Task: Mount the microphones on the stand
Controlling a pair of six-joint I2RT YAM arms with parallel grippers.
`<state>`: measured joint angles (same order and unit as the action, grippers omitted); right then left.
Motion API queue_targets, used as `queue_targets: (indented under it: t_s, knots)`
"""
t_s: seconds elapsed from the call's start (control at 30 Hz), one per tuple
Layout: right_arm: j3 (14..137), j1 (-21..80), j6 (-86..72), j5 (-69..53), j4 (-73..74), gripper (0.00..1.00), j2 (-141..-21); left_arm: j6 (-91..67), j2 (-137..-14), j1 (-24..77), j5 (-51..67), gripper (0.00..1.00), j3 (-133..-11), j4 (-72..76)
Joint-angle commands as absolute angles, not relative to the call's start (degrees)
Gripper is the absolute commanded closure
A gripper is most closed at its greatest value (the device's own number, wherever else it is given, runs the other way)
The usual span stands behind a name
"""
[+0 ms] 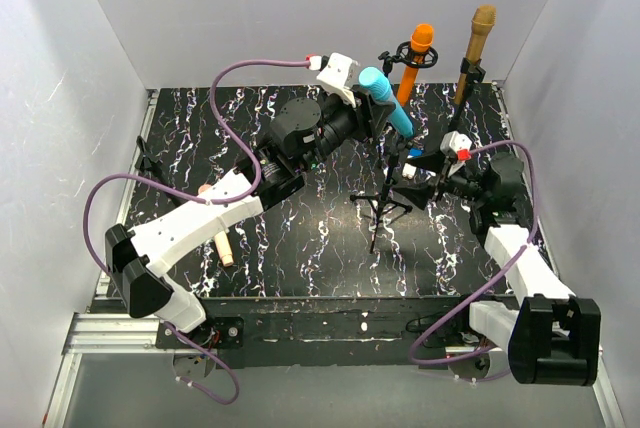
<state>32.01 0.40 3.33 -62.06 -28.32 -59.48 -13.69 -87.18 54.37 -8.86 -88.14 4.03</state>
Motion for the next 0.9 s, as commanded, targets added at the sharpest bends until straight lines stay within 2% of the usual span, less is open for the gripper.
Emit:
queue_targets:
  t_s: [0.0, 0.4, 0.63, 0.87]
  knots:
    - [31.6, 2.7, 1.8, -60.6, -43.4, 0.18, -62.1, -15.8, -84.9, 55.4, -8.8, 1.00, -89.7, 0.7]
    - [27.5, 6.4, -2.5, -58.0, -66.3, 0.20, -70.4, -17.2, -86.2, 56.3, -10.0, 1.00, -91.6, -1.5]
    - [24.9, 9.3, -0.4, -53.2, -74.4, 0.34, -74.1, -18.2, -86.2, 57.0, -12.0, 1.00, -91.2, -1.7]
    - [22.2, 9.3, 3.2, -50.4, -74.7, 0.47, -73.9, -18.9, -86.0, 57.7, -14.4, 1.00, -89.4, 1.3]
